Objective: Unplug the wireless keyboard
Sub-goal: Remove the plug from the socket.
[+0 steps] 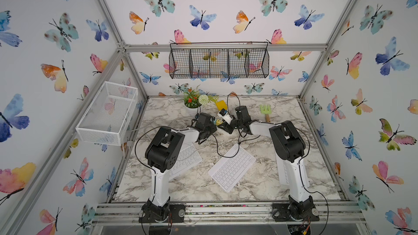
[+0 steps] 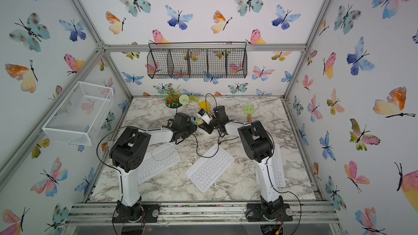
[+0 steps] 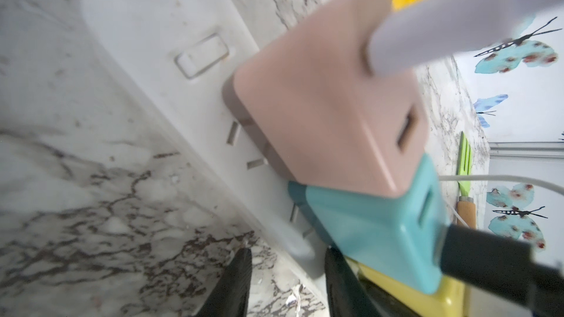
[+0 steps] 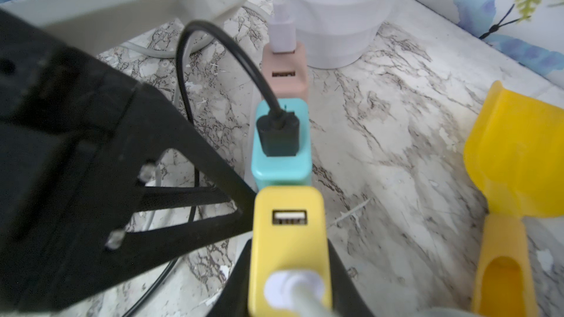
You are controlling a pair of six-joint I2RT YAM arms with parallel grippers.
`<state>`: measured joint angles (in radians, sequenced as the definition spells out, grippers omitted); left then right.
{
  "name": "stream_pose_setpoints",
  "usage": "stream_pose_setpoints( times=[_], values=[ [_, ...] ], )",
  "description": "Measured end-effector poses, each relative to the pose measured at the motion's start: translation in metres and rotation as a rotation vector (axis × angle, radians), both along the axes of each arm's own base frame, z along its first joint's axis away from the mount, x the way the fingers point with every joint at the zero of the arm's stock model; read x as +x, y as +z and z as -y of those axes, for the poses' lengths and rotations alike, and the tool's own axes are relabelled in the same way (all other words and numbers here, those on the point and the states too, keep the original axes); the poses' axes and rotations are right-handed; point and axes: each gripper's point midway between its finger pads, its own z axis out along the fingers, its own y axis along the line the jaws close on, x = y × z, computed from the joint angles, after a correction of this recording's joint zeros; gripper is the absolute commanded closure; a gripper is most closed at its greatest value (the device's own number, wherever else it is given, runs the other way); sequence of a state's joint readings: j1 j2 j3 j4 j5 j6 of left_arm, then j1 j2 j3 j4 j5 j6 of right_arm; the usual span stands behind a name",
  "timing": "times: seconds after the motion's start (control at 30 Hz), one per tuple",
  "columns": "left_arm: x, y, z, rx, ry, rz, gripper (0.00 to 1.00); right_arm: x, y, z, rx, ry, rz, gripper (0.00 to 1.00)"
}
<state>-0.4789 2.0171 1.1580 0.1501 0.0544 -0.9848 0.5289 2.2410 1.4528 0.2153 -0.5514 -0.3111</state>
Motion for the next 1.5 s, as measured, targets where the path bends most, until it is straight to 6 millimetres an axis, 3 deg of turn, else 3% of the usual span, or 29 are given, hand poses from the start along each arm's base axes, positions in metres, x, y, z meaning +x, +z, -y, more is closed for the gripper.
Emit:
stream_pose_setpoints(
  times=[0.3, 0.77, 1.2, 1.5],
  values=[
    [0.0, 0.0, 0.002, -0.015, -0.01, 0.007, 0.61, 0.0, 0.001, 0.0, 0.048, -0.039, -0.057, 0.76],
    [-0.002, 0.0, 0.009, -0.036, -0.041, -0.005, 0.61, -0.009, 0.005, 0.008, -0.071, -0.11, 0.19, 0.77],
    [-0.006, -0.001, 0.011, -0.051, -0.062, -0.015, 0.61, -0.014, 0.007, 0.01, -0.009, -0.083, 0.016, 0.77],
    [-0.01, -0.001, 0.012, -0.062, -0.073, -0.02, 0.61, -0.021, 0.007, 0.013, -0.044, -0.084, 0.104, 0.78]
  ],
)
